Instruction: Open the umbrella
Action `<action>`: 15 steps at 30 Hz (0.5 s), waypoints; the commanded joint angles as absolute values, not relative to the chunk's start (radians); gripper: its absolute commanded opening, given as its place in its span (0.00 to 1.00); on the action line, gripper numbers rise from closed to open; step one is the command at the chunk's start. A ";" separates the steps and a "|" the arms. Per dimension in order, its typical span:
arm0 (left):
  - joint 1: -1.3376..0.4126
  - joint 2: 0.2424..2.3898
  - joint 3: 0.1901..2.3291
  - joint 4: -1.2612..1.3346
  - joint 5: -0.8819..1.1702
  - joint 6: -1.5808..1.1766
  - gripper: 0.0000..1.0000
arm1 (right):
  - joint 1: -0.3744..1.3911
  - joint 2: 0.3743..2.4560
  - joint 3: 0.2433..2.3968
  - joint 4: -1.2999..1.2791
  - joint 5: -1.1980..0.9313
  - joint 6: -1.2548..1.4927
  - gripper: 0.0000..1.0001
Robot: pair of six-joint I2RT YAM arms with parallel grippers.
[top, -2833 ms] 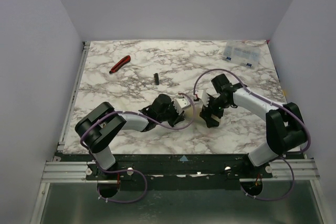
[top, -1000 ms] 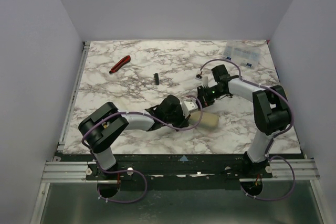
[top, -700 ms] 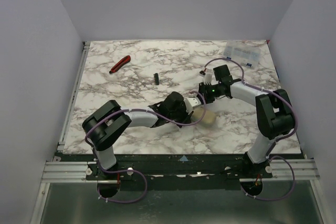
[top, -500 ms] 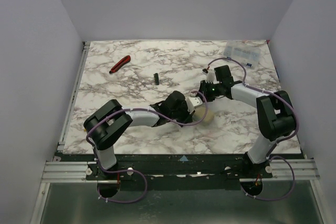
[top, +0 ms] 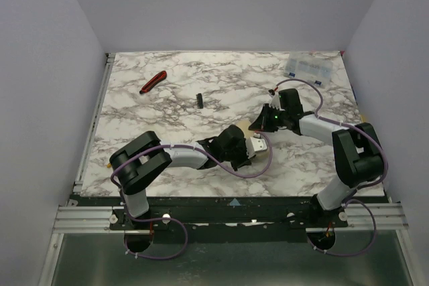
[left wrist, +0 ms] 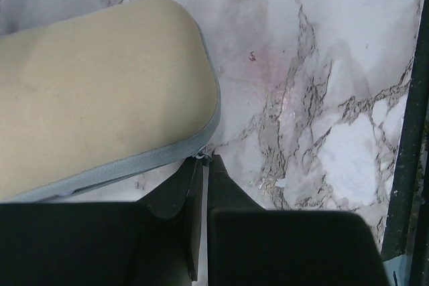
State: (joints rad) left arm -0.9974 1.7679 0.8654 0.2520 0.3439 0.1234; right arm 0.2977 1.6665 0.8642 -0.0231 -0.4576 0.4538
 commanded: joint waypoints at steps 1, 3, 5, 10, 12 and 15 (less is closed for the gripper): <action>-1.005 1.761 0.815 0.169 0.424 0.158 0.00 | 0.235 1.639 0.820 0.003 -0.237 0.400 0.00; -0.990 1.758 0.803 0.153 0.408 0.160 0.00 | 0.214 1.617 0.808 -0.052 -0.239 0.381 0.05; -0.969 1.753 0.791 0.145 0.404 0.155 0.00 | 0.197 1.593 0.797 -0.104 -0.243 0.355 0.16; -0.907 1.746 0.798 0.113 0.394 0.145 0.00 | 0.165 1.523 0.797 -0.257 -0.258 0.311 0.25; -0.878 1.749 0.809 0.104 0.406 0.146 0.00 | 0.157 1.492 0.803 -0.323 -0.269 0.291 0.37; -0.839 1.755 0.831 0.078 0.436 0.175 0.00 | 0.142 1.427 0.821 -0.378 -0.317 0.251 0.60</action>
State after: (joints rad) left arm -0.8803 1.7531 0.8234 0.2092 0.3809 0.1478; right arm 0.1650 1.4933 0.8146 -0.2260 -0.3584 0.3477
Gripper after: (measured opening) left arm 0.035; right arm 0.504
